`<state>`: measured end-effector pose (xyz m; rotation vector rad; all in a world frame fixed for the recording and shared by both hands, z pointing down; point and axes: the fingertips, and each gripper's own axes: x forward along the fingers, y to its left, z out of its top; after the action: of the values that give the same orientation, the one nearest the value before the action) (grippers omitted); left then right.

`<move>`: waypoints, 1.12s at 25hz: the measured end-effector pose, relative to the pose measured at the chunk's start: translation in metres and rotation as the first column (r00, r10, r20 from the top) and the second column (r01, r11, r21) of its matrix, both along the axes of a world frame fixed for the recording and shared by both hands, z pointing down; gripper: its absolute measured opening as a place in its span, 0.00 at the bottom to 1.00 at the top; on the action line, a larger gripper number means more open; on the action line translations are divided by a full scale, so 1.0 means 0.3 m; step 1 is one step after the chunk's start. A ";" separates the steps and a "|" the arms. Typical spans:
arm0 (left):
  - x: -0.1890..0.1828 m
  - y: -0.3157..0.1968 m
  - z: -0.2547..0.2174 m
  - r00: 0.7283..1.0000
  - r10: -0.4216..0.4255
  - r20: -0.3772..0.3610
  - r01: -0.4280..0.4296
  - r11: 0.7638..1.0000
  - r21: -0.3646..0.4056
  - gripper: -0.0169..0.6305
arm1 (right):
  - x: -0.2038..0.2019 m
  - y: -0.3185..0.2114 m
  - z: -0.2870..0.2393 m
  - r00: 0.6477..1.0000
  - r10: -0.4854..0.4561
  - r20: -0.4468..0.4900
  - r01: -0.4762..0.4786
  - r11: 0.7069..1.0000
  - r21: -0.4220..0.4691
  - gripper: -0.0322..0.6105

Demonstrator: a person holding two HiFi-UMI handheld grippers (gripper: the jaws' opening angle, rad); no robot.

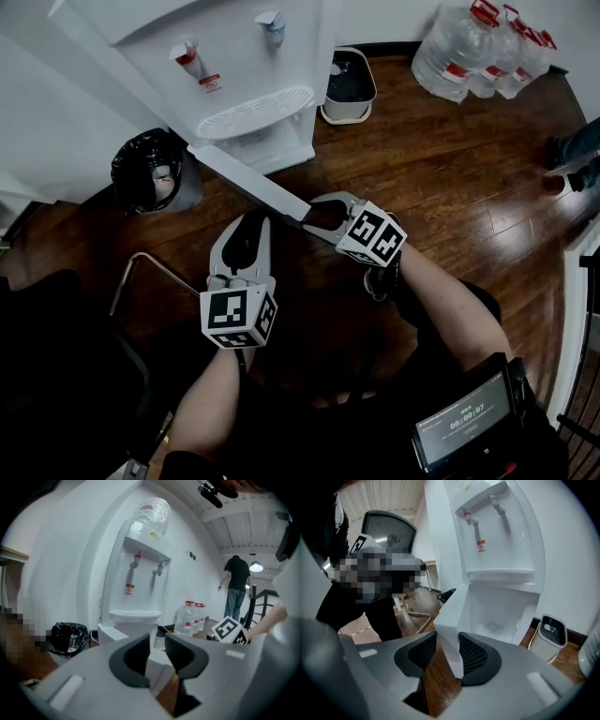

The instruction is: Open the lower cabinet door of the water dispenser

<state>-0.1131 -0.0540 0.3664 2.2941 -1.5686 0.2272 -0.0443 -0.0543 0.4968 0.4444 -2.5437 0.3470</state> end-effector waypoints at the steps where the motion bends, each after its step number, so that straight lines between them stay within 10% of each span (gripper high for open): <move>1: -0.006 0.004 -0.005 1.000 -0.003 -0.002 0.003 1.000 0.003 0.22 | -0.005 0.007 0.000 1.000 0.002 0.001 -0.002 1.000 0.000 0.29; 11: -0.040 0.024 -0.023 1.000 -0.014 -0.019 0.014 1.000 0.019 0.22 | 0.132 -0.043 -0.056 0.988 0.156 -0.019 -0.156 0.988 -0.001 0.33; 18: -0.022 0.032 -0.071 1.000 -0.013 -0.004 0.013 0.998 0.061 0.22 | 0.218 -0.035 -0.327 0.877 0.465 0.120 -0.464 0.885 -0.037 0.29; 28: 0.026 0.095 -0.125 0.998 0.036 0.047 -0.041 0.993 0.114 0.22 | 0.222 0.031 -0.526 0.797 0.553 0.245 -0.591 0.798 0.121 0.26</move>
<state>-0.1052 -0.0256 0.3289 2.4252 -1.5991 0.2046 0.0223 -0.0451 0.3389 1.3385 -2.5877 0.3753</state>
